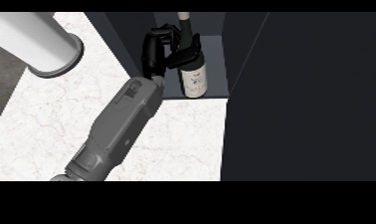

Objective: Pick up the wine, place it into the cabinet and close the cabinet

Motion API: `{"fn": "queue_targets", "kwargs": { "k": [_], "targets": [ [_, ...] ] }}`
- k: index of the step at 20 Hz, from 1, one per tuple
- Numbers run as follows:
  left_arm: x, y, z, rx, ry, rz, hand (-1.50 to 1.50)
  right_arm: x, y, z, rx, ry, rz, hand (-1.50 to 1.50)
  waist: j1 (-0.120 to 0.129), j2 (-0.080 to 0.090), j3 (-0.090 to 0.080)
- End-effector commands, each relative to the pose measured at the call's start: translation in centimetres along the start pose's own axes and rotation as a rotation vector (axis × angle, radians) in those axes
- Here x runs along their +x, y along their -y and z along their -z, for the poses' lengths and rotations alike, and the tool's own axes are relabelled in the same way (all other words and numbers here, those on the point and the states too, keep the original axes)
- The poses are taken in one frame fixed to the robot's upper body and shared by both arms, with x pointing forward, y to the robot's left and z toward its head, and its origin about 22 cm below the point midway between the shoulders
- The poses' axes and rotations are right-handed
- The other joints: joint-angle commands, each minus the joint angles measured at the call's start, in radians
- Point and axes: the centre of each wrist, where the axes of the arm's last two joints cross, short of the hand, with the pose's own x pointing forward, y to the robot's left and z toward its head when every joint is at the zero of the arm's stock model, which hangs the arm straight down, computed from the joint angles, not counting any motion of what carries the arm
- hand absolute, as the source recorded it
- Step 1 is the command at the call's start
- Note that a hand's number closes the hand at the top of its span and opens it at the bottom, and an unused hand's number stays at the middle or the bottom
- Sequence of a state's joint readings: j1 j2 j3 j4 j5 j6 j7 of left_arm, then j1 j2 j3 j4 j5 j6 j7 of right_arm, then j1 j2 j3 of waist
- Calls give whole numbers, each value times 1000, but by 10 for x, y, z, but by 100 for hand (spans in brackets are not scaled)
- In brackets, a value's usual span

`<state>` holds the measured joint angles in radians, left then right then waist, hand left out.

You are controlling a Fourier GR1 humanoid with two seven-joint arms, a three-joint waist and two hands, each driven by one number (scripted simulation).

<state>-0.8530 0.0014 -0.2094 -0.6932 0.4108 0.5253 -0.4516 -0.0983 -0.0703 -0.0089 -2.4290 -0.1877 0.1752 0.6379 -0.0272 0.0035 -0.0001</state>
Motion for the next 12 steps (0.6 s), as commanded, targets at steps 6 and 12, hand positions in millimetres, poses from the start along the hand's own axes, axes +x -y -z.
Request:
{"fn": "queue_targets", "kwargs": {
  "k": [6, 12],
  "targets": [
    [3, -20, 32, 53, 114, 85, 150, 10, -3, -12, 26, 70, 46, -150, -6, 5, 0],
    [-2, 0, 30, 77, 93, 89, 150, 21, -11, -19, 41, 62, 48, -150, -13, 5, -1]
  ]
}}
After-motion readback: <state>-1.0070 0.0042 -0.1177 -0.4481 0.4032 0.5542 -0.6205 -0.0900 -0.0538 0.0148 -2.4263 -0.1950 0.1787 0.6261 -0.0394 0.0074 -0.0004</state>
